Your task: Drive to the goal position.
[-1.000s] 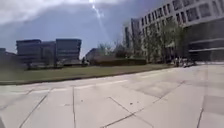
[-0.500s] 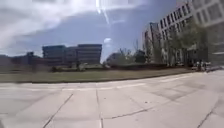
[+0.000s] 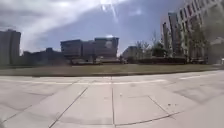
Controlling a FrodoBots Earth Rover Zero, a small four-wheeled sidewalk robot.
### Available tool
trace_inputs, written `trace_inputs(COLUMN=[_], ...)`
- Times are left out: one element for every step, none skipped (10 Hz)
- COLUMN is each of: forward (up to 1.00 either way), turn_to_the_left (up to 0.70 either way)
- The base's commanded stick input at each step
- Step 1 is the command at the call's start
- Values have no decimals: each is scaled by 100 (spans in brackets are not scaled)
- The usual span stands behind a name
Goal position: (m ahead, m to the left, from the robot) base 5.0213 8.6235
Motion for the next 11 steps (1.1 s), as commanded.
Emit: trace_inputs(forward=[70, 70, 70, 70, 70, 70, 70, 70, 70, 70, 70], turn_to_the_left=[35, 35, 35, 35, 35, 35, 35, 35, 35, 35, 35])
